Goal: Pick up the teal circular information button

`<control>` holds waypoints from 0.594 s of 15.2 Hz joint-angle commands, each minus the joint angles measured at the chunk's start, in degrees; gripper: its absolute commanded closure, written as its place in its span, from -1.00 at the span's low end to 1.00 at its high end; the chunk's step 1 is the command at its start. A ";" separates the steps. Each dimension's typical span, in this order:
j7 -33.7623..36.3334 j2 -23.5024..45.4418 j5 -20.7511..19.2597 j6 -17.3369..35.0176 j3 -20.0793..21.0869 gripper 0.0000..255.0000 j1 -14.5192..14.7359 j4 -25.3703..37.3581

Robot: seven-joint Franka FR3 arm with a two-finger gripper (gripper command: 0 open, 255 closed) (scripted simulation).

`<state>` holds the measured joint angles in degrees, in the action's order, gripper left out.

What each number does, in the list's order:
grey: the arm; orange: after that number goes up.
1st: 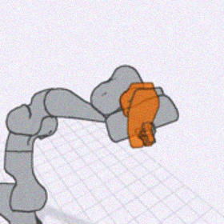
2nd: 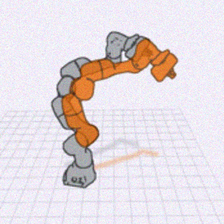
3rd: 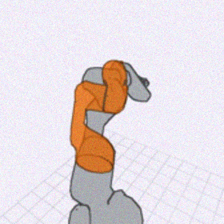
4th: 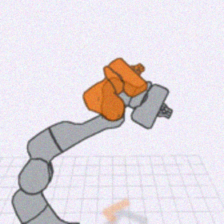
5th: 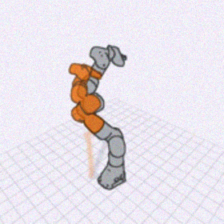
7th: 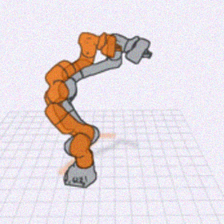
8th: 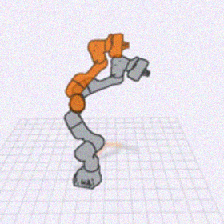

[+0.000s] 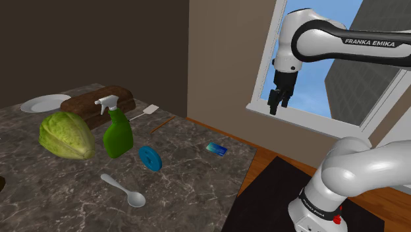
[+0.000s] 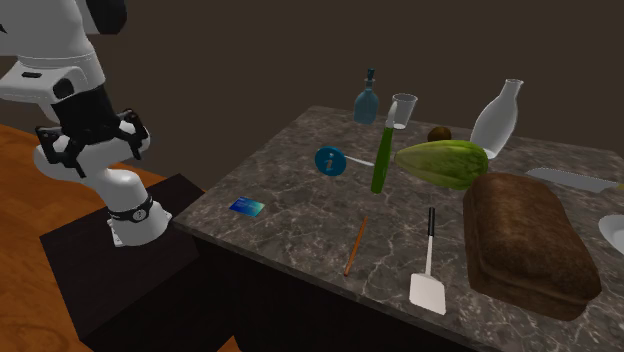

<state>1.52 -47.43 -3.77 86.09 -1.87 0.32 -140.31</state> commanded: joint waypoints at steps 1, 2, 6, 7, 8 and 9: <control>0.00 0.00 0.00 0.00 0.00 -1.00 0.00 0.00; 0.80 1.29 0.87 0.79 0.97 -1.00 0.62 0.45; 3.84 6.86 3.96 3.85 4.73 -1.00 2.92 2.83; 4.57 8.34 4.63 4.57 5.65 -1.00 3.44 3.57; 5.30 9.86 5.25 5.28 6.55 -1.00 3.95 4.37; 6.02 11.40 5.82 5.97 7.44 -1.00 4.45 5.23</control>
<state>6.37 -37.27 1.12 91.65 4.30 4.06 -135.95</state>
